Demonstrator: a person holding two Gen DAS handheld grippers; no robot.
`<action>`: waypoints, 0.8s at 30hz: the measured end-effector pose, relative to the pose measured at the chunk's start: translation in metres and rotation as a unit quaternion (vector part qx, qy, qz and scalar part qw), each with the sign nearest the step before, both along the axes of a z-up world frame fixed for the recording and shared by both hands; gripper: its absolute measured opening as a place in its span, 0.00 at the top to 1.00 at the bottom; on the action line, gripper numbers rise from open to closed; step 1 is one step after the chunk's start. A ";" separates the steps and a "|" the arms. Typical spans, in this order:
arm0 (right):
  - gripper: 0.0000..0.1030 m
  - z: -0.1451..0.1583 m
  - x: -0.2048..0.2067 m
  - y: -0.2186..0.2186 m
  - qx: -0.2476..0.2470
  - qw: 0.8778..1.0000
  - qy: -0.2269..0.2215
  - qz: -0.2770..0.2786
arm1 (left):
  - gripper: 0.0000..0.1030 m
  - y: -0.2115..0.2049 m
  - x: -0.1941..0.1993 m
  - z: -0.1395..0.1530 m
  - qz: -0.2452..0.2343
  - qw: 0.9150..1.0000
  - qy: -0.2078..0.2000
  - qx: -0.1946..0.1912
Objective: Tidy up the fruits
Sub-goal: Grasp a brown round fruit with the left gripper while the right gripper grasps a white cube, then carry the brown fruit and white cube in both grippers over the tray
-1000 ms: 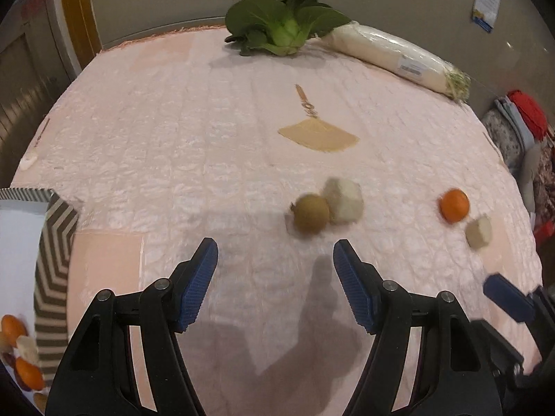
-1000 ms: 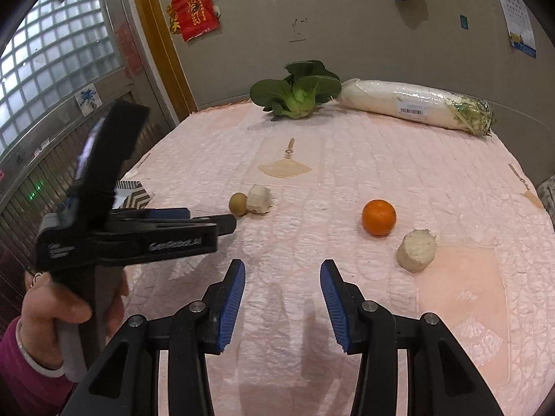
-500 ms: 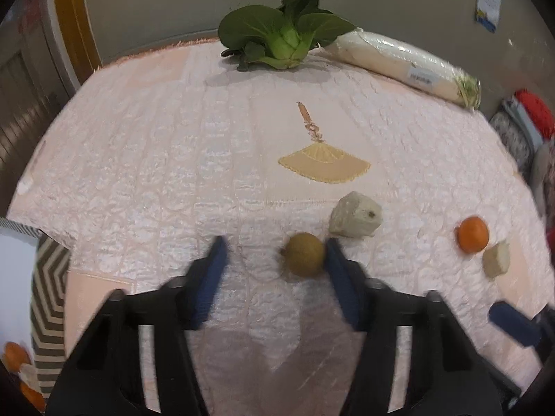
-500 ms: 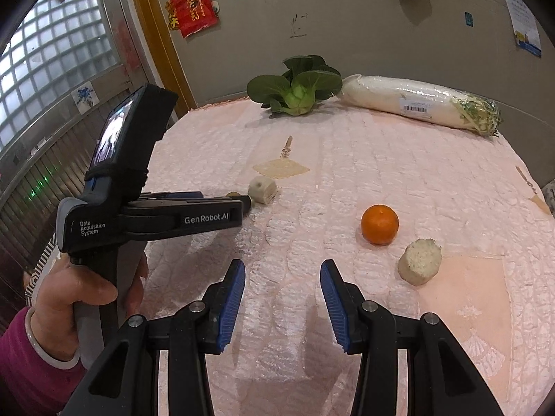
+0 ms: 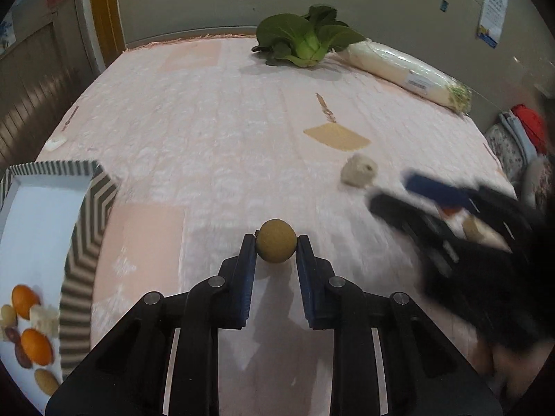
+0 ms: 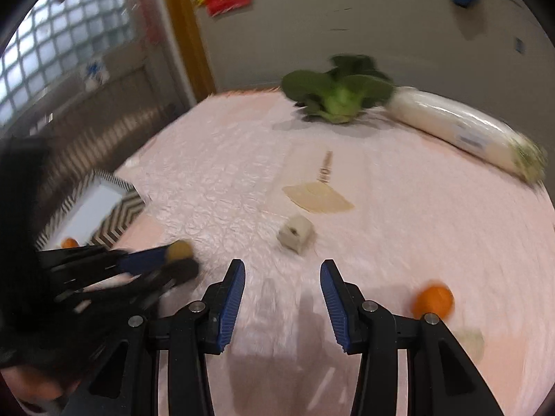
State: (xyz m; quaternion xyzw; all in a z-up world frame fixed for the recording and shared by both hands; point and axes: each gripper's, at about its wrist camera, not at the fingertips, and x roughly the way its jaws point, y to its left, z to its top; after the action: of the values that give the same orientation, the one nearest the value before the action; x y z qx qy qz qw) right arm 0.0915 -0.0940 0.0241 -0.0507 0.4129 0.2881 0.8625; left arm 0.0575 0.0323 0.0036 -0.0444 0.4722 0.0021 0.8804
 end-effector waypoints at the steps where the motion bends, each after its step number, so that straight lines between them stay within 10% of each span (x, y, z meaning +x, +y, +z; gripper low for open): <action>1: 0.58 -0.002 0.006 0.004 -0.009 1.000 -0.007 0.011 | 0.78 0.001 -0.005 0.000 -0.004 1.000 0.002 -0.002; 11: 0.58 -0.024 0.047 0.030 -0.095 0.987 -0.022 0.126 | 0.78 0.006 -0.011 0.001 -0.010 1.000 0.004 -0.014; 14: 0.71 -0.029 0.056 0.028 -0.075 0.990 -0.004 0.120 | 0.78 0.008 -0.009 -0.003 -0.008 1.000 0.011 -0.017; 24: 0.71 -0.004 -0.002 0.010 -0.030 0.998 -0.004 0.050 | 0.78 0.009 -0.028 0.007 -0.008 1.000 0.000 -0.021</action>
State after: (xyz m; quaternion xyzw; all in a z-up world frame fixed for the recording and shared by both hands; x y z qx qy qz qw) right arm 0.0897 -0.0845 0.0203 -0.0980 0.4149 0.3182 0.8468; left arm 0.0297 0.0414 0.0103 -0.0594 0.4725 -0.0151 0.8792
